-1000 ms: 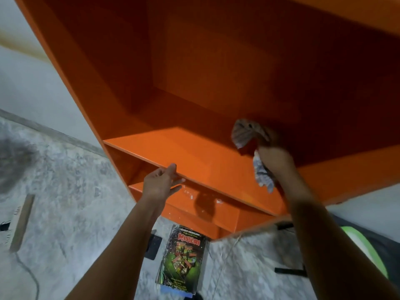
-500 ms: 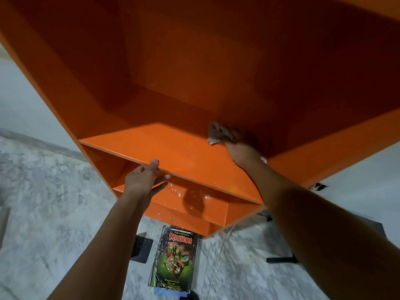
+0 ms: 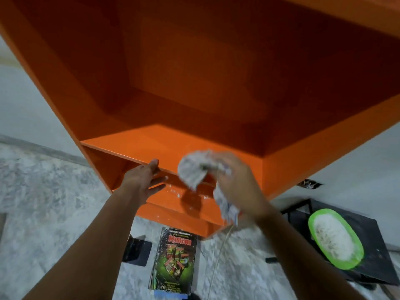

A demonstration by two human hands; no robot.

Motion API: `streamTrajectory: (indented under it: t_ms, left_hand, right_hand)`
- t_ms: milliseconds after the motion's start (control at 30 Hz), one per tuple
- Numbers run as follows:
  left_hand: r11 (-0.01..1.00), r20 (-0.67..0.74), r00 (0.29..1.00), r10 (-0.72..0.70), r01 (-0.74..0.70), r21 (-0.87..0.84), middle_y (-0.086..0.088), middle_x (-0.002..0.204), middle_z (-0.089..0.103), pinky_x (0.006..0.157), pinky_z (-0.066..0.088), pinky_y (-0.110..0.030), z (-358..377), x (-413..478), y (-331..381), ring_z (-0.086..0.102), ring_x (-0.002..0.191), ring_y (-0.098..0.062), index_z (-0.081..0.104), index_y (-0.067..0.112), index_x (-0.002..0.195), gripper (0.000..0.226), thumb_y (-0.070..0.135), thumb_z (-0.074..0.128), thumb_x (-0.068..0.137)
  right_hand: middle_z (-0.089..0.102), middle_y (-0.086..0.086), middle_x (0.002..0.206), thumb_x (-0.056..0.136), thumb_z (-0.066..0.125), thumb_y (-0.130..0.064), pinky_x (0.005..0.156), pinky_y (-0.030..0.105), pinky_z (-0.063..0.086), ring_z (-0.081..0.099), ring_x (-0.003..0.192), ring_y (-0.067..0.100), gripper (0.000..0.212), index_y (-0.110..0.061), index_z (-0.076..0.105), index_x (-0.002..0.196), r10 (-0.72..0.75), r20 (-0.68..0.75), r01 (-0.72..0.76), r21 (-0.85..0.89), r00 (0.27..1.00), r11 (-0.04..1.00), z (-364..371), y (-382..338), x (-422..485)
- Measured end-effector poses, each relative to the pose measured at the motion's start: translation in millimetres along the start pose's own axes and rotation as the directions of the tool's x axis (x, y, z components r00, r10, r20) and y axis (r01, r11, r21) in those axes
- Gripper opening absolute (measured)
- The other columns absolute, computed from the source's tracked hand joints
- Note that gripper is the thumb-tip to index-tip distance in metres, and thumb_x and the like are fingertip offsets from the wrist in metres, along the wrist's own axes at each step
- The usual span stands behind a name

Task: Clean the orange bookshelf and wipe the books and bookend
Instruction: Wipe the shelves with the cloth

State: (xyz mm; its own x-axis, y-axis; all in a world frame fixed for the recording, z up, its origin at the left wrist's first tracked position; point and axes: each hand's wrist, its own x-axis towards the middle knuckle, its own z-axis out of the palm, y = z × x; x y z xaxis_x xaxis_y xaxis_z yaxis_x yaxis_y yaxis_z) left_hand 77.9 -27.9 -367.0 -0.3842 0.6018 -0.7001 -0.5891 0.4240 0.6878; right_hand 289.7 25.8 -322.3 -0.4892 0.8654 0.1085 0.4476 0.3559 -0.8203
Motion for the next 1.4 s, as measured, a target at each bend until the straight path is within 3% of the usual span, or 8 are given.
streamTrajectory:
  t_ms: [233,400,600,800,933,1033,1267,1400]
  left_hand:
    - [0.998,0.01,1.0,-0.004,0.004,0.059,-0.015,0.11,0.07,0.076,0.057,-0.043,-2,5,-2,0.069,0.098,-0.029,0.06,0.003,0.119,0.029,0.024,0.058,0.099]
    - [0.998,0.011,1.0,-0.003,0.002,0.062,-0.014,0.111,0.07,0.071,0.057,-0.041,-2,10,-3,0.07,0.095,-0.028,0.061,0.002,0.117,0.029,0.025,0.058,0.099]
    - [0.996,0.042,0.998,-0.048,0.045,0.08,-0.015,0.114,0.069,0.065,0.056,-0.039,-6,16,-2,0.069,0.095,-0.026,0.063,0.002,0.118,0.022,0.011,0.058,0.099]
    - [0.996,0.017,0.998,-0.066,0.065,0.064,-0.015,0.113,0.069,0.069,0.057,-0.042,-2,13,3,0.069,0.088,-0.026,0.061,0.003,0.117,0.03,0.026,0.061,0.098]
    - [0.997,0.021,0.999,-0.051,0.049,0.065,-0.013,0.116,0.068,0.083,0.05,-0.048,-3,12,2,0.068,0.089,-0.027,0.061,0.005,0.122,0.031,0.025,0.06,0.098]
    - [0.997,0.021,0.999,-0.047,0.045,0.06,-0.012,0.119,0.066,0.082,0.051,-0.047,0,11,2,0.067,0.093,-0.029,0.059,0.006,0.126,0.032,0.024,0.059,0.099]
    - [0.997,0.012,0.999,-0.05,0.049,0.066,-0.012,0.117,0.068,0.075,0.053,-0.046,1,16,0,0.069,0.089,-0.025,0.059,0.002,0.124,0.033,0.024,0.06,0.098]
    - [0.997,0.017,0.998,-0.054,0.053,0.054,-0.011,0.113,0.068,0.086,0.055,-0.049,-1,16,1,0.069,0.095,-0.029,0.062,0.005,0.114,0.024,0.022,0.062,0.097]
  right_hand:
    - [0.063,0.014,0.125,0.099,0.053,-0.012,0.091,0.031,0.045,0.06,0.115,0.028,0.03,-0.007,0.061,0.127,0.047,-0.087,-0.064,-0.199,0.995,0.978,6,43,163]
    - [0.045,0.005,0.151,0.097,0.033,-0.056,0.112,0.047,0.031,0.042,0.136,0.032,0.055,-0.033,0.045,0.145,0.108,0.128,-0.025,-0.525,0.986,0.851,37,67,164]
    - [0.064,0.006,0.132,0.093,0.063,-0.02,0.104,0.032,0.038,0.059,0.118,0.024,0.029,-0.013,0.07,0.121,-0.287,0.385,0.419,-0.323,0.877,0.849,63,44,75]
    - [0.062,0.002,0.129,0.081,0.052,0.006,0.09,0.043,0.047,0.054,0.109,0.022,0.054,-0.023,0.068,0.124,-0.206,0.52,0.401,-0.296,0.829,0.867,48,34,-18]
    - [0.059,-0.003,0.127,0.079,0.044,0.002,0.102,0.03,0.04,0.052,0.117,0.019,0.055,-0.02,0.067,0.124,-0.138,0.097,0.162,-0.318,0.986,0.934,14,24,-12]
    - [0.067,0.007,0.117,0.085,0.048,0.0,0.094,0.026,0.042,0.06,0.108,0.024,0.045,-0.017,0.068,0.122,-0.021,-0.283,-0.114,-0.452,0.959,0.885,-20,34,55]
    - [0.049,0.01,0.147,0.102,0.047,-0.04,0.113,0.035,0.028,0.043,0.135,0.028,0.04,-0.02,0.059,0.135,0.171,-0.341,-0.35,-0.578,0.924,0.737,-50,63,126]
    - [0.03,0.008,0.159,0.103,0.036,-0.011,0.119,0.038,0.02,0.03,0.144,0.028,0.049,-0.016,0.034,0.152,0.207,-0.336,-0.372,-0.562,0.919,0.739,-35,66,94]
